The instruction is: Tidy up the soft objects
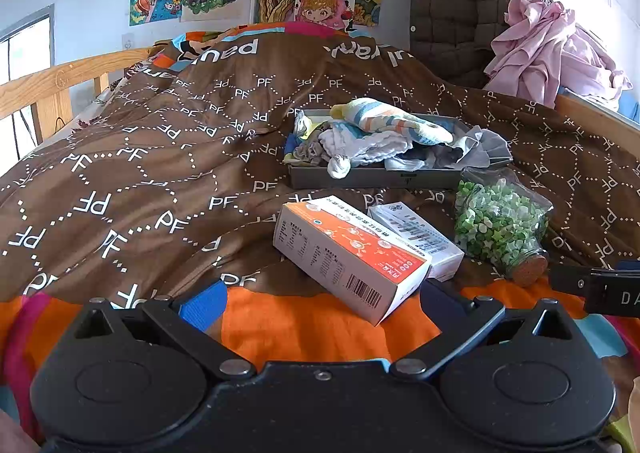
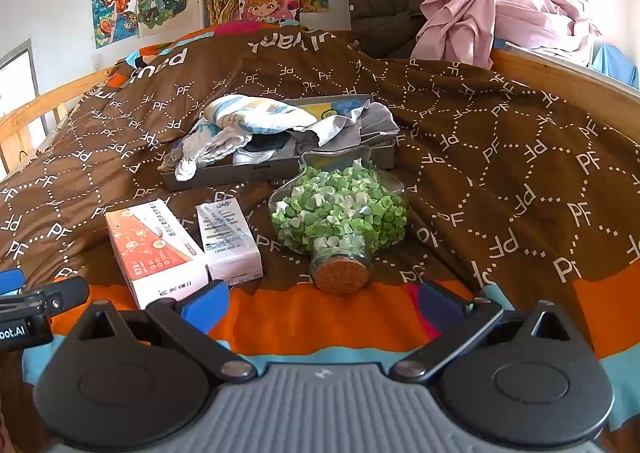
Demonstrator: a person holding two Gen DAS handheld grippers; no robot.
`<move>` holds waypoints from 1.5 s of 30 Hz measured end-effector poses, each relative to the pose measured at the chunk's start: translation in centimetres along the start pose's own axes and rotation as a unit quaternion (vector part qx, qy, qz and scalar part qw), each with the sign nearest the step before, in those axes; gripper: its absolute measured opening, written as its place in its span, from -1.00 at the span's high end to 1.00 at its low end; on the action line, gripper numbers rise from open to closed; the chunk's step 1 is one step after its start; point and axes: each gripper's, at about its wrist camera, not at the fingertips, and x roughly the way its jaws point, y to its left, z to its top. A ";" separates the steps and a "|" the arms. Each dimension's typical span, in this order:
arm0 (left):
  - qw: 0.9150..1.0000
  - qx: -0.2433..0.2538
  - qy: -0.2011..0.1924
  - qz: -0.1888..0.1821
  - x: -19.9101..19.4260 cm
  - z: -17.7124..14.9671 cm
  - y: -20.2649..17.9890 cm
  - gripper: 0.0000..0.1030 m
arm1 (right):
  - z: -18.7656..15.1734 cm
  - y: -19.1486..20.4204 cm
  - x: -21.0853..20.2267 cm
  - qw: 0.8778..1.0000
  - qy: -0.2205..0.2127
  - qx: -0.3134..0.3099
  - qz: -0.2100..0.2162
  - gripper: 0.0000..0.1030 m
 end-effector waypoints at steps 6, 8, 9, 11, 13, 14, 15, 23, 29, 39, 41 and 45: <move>1.000 0.000 0.000 0.000 0.0 0.0 0.0 -0.98 | 0.0 0.0 0.0 1.000 0.000 0.000 -0.001 -1.00; 1.000 0.000 0.000 0.000 0.0 0.0 0.0 -0.98 | 0.0 0.0 0.0 1.000 0.000 0.001 -0.001 -1.00; 1.000 0.000 0.000 0.001 0.0 0.0 0.0 -0.99 | 0.0 0.0 -0.1 1.000 -0.001 0.001 -0.001 -1.00; 1.000 0.000 0.000 0.001 0.0 0.0 0.0 -0.99 | 0.1 0.0 -0.1 1.000 -0.001 0.002 -0.001 -1.00; 1.000 0.000 0.001 0.001 0.0 0.0 0.0 -0.98 | 0.1 0.0 -0.1 1.000 -0.001 0.001 -0.001 -1.00; 1.000 0.000 0.001 0.001 0.0 0.0 0.0 -0.98 | 0.1 0.0 -0.1 1.000 -0.001 0.001 -0.001 -1.00; 1.000 0.000 0.001 0.001 0.0 0.0 0.0 -0.98 | 0.1 0.0 -0.1 1.000 -0.001 0.001 -0.001 -1.00; 1.000 0.002 0.000 0.001 0.0 0.0 0.1 -0.98 | 0.1 0.0 -0.1 1.000 -0.001 0.001 -0.001 -1.00; 1.000 0.002 0.000 0.002 0.0 -0.1 0.0 -0.98 | 0.1 0.0 -0.1 1.000 -0.001 0.002 -0.001 -1.00; 1.000 0.001 0.000 0.004 0.0 -0.1 0.1 -0.98 | 0.1 0.0 -0.1 1.000 -0.001 0.002 -0.001 -1.00; 1.000 0.000 0.003 0.007 -0.1 -0.1 0.1 -0.98 | 0.1 0.0 -0.1 1.000 -0.001 0.002 -0.001 -1.00; 1.000 0.005 0.008 0.017 -0.1 -0.1 -0.1 -0.98 | 0.1 0.0 -0.1 1.000 0.000 0.002 -0.001 -1.00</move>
